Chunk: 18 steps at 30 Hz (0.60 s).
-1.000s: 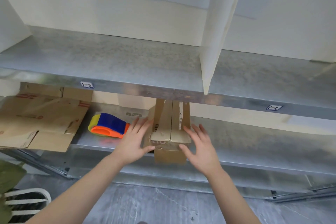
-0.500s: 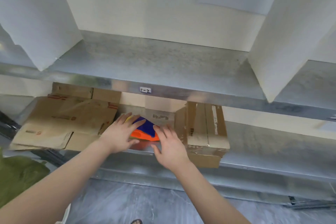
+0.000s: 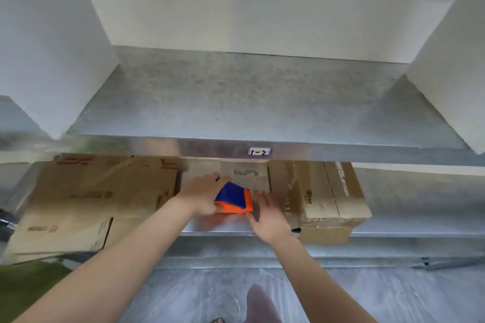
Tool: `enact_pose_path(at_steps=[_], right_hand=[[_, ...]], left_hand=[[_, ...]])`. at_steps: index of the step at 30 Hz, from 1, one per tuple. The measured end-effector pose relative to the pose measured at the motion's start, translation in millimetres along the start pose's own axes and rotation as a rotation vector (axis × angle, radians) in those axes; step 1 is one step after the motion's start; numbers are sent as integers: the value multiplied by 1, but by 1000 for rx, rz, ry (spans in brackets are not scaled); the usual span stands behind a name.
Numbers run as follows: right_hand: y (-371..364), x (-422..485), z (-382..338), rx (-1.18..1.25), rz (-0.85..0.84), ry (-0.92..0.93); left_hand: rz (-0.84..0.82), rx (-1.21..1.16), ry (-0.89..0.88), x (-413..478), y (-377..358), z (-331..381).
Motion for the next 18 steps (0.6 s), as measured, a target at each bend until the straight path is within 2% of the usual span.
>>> enact_pose_path(at_steps=[7, 11, 14, 18], right_hand=[[-1, -10, 12, 240, 32, -83], [8, -19, 11, 409, 101, -126], [8, -24, 7, 626, 39, -180], [5, -31, -10, 1033, -44, -204]], left_hand=[[24, -88, -38, -5, 6, 0], [161, -107, -92, -33, 36, -8], [244, -181, -132, -61, 65, -18], [310, -234, -216, -93, 86, -2]])
Point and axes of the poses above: each hand's wrist, its own x-axis towards the middle knuckle, its own y-axis out of the back of the hand, z = x × y, the point moved 9 cm from there along x, towards the middle knuckle, and after that the axes turned 3 degrees about -x, right-handed, at the moved point
